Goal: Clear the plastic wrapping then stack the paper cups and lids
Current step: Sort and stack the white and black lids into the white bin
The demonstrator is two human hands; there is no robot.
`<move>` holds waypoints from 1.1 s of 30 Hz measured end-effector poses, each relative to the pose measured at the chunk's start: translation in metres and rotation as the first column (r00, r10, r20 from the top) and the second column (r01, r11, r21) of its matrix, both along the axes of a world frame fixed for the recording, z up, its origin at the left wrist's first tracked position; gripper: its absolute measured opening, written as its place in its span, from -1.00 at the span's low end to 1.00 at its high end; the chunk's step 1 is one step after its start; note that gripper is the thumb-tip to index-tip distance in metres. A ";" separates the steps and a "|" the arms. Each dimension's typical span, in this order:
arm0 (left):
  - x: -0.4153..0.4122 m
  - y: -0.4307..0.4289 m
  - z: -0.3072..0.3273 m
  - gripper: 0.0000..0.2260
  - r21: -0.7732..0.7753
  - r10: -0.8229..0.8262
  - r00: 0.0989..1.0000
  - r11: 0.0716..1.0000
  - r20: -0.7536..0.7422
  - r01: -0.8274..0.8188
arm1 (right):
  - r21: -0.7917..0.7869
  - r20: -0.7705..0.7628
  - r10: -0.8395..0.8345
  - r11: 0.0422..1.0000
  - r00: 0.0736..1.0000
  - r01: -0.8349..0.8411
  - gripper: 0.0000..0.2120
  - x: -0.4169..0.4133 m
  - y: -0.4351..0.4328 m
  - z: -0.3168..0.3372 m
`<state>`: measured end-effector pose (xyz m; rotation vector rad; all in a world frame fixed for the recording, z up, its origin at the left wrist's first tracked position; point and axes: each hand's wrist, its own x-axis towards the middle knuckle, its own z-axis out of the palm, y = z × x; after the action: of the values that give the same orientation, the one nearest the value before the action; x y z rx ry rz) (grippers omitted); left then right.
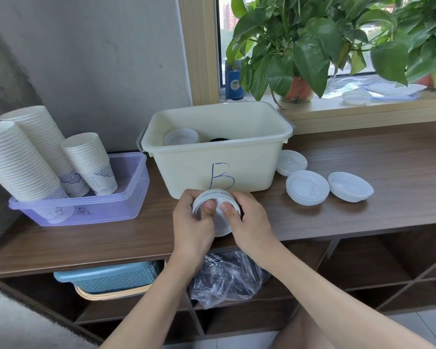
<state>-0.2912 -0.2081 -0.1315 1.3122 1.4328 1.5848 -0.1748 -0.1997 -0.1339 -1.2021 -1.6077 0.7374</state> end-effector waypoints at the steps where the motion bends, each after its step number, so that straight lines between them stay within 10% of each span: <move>1: 0.001 0.000 0.000 -0.88 0.003 0.007 1.000 1.000 -0.005 -0.007 | -0.002 -0.011 -0.005 1.000 1.000 0.005 -0.84 -0.001 0.000 0.001; 11: -0.004 -0.002 0.006 -0.83 -0.014 -0.191 0.980 0.982 -0.064 0.191 | -0.007 -0.009 -0.012 1.000 1.000 0.012 -0.85 0.006 0.002 -0.002; 33: 0.000 0.003 0.001 -0.85 -0.030 -0.027 1.000 0.999 -0.008 0.026 | -0.013 -0.004 -0.016 1.000 1.000 0.016 -0.81 0.004 0.006 -0.003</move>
<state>-0.2911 -0.2049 -0.1306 1.3172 1.4328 1.5371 -0.1711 -0.1936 -0.1366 -1.2205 -1.5910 0.7406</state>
